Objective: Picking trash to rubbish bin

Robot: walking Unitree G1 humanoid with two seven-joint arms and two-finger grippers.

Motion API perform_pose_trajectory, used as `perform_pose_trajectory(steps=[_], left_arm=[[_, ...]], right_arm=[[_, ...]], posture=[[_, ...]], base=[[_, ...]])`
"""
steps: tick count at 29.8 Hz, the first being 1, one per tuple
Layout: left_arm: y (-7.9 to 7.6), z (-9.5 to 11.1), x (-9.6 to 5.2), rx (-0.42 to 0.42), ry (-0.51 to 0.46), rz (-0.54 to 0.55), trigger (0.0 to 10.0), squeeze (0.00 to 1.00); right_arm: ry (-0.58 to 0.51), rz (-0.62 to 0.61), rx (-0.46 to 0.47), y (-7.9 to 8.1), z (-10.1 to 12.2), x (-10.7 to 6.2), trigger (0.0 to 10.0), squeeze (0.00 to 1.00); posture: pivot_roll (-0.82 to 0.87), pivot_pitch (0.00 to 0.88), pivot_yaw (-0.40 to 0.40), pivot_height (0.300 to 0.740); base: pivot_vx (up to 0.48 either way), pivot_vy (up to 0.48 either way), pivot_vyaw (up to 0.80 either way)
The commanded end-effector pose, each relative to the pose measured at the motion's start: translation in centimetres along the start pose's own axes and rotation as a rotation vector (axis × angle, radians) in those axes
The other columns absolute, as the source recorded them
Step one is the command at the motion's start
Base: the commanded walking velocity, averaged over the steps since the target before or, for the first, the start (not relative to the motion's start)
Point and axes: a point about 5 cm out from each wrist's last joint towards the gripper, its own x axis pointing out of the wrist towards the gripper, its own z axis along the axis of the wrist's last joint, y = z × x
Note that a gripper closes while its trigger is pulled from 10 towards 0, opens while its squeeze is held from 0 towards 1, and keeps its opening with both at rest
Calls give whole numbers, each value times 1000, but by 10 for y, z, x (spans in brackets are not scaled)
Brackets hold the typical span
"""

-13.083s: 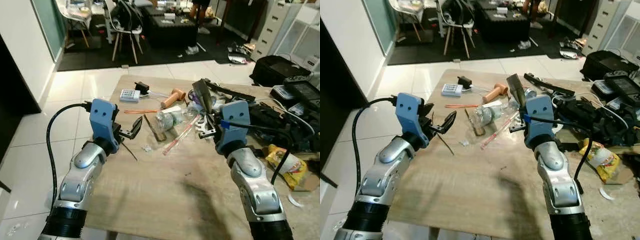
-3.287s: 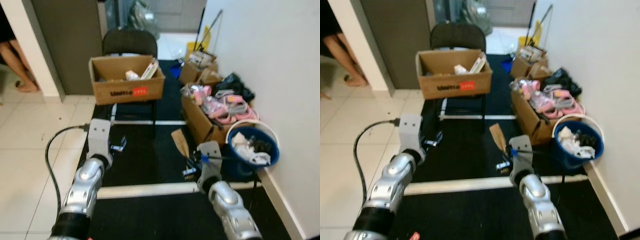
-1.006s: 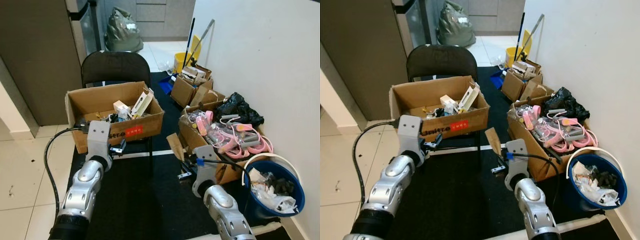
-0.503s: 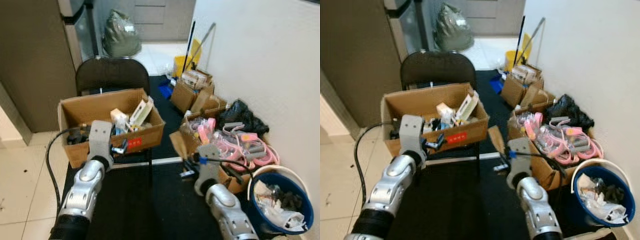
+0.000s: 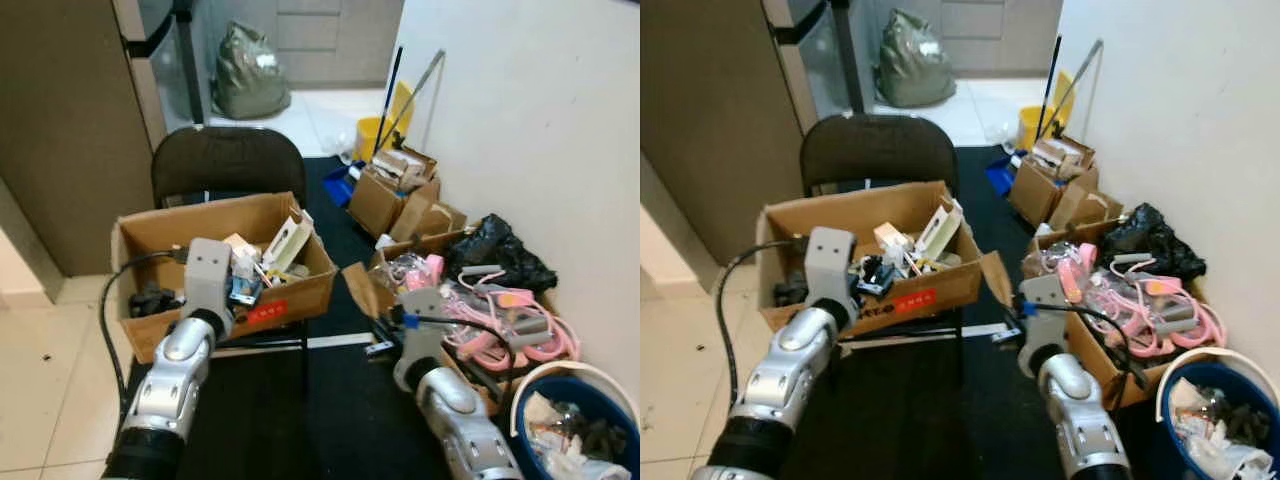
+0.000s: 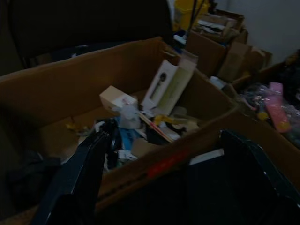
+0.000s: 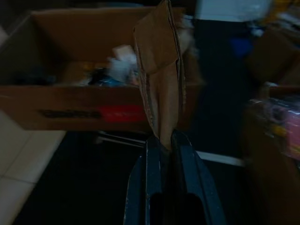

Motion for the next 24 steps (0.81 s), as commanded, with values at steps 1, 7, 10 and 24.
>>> perform_pose_trajectory(steps=[1,7,10,24], left_arm=[[-2,0,-1,11,6,-10,10000,0],[1,0,-2,13,9,-3,10000,0],[1,0,-3,18,7,-8,10000,0],[-1,-3,-5,18,14,-17,10000,0]], right_arm=[[8,-8,-10,-5,1,-2,10000,0],[10,-13,20,-3,-1,-1,10000,0],[5,-20,25,-4,-1,-1,10000,0],[8,8,16,-1,-1,1,10000,0]], posture=[[-51,90,-18,740],[-49,88,-17,740],[-44,83,-21,740],[-40,64,-28,740]], base=[[364,0,0],[364,0,358],[364,0,0],[363,0,0]])
